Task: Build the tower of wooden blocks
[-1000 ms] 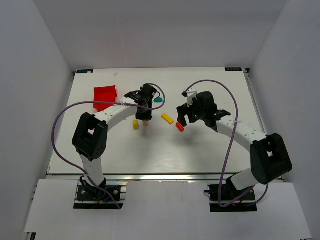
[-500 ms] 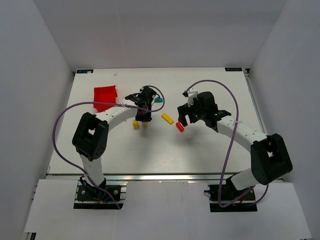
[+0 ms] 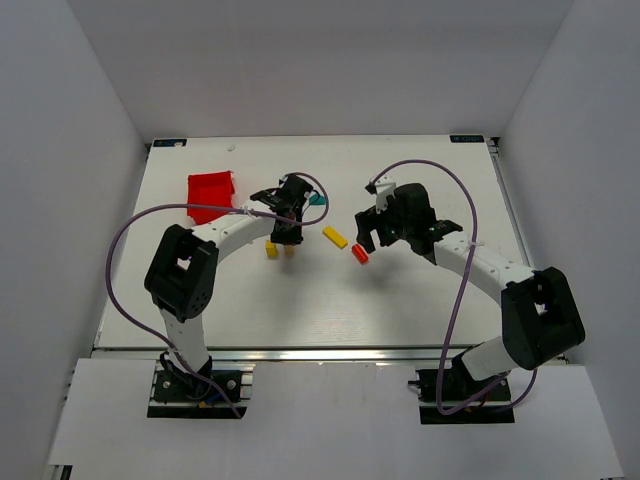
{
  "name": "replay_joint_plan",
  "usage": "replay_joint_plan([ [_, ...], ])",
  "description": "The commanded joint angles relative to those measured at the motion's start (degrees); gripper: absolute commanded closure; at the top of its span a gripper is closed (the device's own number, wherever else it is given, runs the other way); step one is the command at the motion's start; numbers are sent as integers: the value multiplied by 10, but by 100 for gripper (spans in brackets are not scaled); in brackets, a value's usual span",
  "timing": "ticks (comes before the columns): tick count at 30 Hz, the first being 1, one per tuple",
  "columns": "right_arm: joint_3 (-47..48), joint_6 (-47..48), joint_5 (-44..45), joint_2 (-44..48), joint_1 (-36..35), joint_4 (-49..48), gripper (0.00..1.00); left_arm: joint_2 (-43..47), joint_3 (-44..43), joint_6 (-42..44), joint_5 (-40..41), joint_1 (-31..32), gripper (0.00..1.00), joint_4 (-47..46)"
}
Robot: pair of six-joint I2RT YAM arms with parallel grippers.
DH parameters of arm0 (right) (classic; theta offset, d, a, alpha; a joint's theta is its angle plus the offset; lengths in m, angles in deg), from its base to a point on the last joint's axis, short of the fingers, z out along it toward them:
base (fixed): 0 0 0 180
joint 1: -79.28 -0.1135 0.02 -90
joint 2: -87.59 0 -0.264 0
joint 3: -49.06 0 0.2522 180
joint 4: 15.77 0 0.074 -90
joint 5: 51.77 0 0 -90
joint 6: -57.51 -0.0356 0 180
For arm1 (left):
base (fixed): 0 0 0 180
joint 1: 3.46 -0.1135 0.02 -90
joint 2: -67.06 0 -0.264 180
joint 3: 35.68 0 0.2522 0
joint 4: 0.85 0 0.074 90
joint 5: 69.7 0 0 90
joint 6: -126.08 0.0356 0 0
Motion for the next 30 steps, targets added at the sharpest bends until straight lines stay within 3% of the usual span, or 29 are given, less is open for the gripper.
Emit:
replay_joint_plan([
  [1, 1, 3, 9, 11, 2, 1, 11, 0, 5, -8, 14, 4, 100, -3],
  [13, 1, 8, 12, 9, 2, 3, 11, 14, 22, -13, 10, 5, 98, -15],
  [30, 6, 13, 4, 5, 3, 5, 11, 17, 12, -9, 2, 5, 64, -12],
])
